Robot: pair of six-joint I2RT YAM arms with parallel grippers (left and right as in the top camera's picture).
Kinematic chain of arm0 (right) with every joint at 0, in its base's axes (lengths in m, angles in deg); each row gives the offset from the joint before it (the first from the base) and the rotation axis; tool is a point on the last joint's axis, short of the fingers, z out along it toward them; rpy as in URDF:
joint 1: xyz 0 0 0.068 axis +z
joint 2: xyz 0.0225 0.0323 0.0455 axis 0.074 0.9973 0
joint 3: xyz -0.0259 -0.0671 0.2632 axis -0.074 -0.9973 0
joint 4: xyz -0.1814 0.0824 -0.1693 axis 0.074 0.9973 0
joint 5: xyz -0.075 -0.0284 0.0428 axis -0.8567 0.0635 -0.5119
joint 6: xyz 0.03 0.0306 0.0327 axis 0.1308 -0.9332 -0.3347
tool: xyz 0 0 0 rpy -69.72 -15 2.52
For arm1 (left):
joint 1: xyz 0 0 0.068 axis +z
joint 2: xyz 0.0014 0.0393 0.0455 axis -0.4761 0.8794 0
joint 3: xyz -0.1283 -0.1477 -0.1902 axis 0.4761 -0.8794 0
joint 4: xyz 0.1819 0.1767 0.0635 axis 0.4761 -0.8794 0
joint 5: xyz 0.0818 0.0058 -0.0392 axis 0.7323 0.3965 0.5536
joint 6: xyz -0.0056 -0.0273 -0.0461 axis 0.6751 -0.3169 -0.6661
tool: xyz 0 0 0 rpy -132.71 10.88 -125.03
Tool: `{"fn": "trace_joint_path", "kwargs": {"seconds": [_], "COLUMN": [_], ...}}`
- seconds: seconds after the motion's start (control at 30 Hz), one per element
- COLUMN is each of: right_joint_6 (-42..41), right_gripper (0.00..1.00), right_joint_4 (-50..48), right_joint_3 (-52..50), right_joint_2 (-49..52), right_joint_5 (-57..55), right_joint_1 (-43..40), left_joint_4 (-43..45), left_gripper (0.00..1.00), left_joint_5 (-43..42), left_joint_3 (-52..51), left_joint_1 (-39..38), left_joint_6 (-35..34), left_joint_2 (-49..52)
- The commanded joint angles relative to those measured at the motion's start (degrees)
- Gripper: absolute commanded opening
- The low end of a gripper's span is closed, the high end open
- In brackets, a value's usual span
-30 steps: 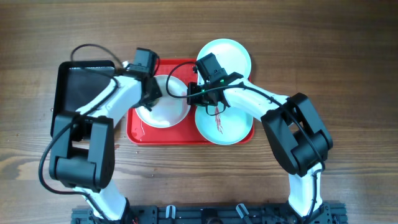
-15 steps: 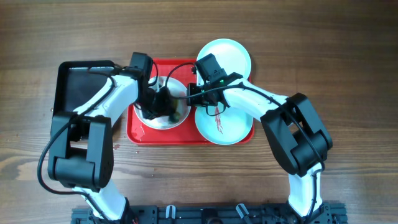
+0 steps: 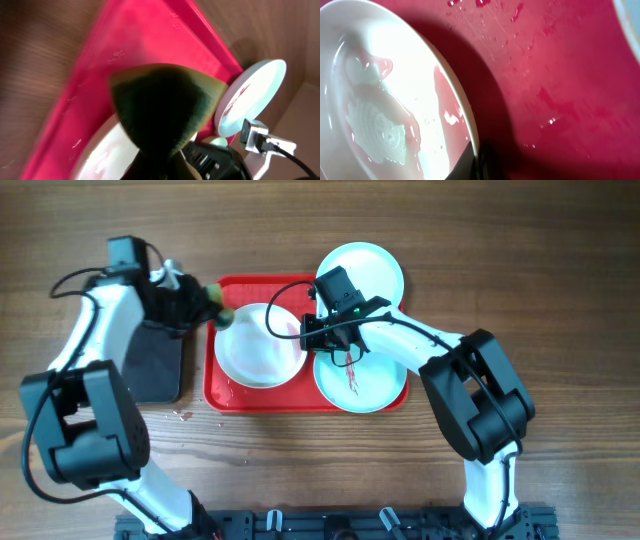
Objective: Clean dirty plates on tray and stack at the side
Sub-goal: 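Lift the sponge away left and raise the white plate with right gripper, then carry the white plate right off the tray and set it down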
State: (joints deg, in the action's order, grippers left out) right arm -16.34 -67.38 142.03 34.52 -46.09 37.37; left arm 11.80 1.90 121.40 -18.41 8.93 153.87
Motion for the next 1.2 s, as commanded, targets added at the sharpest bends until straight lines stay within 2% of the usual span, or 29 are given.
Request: {"fn": "trace_joint_path", "kwargs": {"seconds": [0.0, 0.2, 0.33, 0.57, 0.73, 0.9, 1.03, 1.17], "right_joint_6": [2.6, 6.6, 9.8, 15.5, 22.1, 34.8, 42.4, 48.4], "right_gripper": [0.04, 0.04, 0.04, 0.04, 0.04, 0.04, 0.04, 0.04], "right_joint_4": [3.2, 8.7, 9.3, 8.8, 3.5, -6.4, -12.1, -16.7], "right_joint_3": [-0.3, -0.3, 0.3, 1.2, 1.2, 1.2, 1.2, 1.2], "right_joint_2": [-5.4, -15.0, -17.3, -17.3, -17.2, -17.2, -17.2, -17.2], "right_joint_5": [-5.4, -18.8, -29.1, -53.5, -70.4, -78.4, -88.3, -93.5], "right_joint_1": [-0.1, 1.7, 6.1, 15.9, 20.6, 22.4, 23.5, 25.1], "left_joint_4": [-5.7, -12.3, -14.7, -15.1, -15.2, -15.3, -15.3, -15.3], "left_gripper": [0.04, 0.04, 0.04, 0.04, 0.04, 0.04, 0.04, 0.04], "left_joint_5": [3.4, 18.1, 23.5, 24.6, 24.6, 24.6, 24.6, 24.6], "left_joint_3": [2.9, 4.5, 4.5, 4.4, 4.4, 4.4, 4.4, 4.4], "left_joint_1": [1.5, 2.6, 2.6, 2.6, 2.6, 2.0, 1.8, 1.8], "left_joint_6": [4.9, 4.9, 4.8, 4.6, 4.5, 4.4, 4.1, 2.8], "left_joint_2": [-3.1, -12.0, -16.2, -16.2, -16.1, -16.1, -16.1, -16.1]}}
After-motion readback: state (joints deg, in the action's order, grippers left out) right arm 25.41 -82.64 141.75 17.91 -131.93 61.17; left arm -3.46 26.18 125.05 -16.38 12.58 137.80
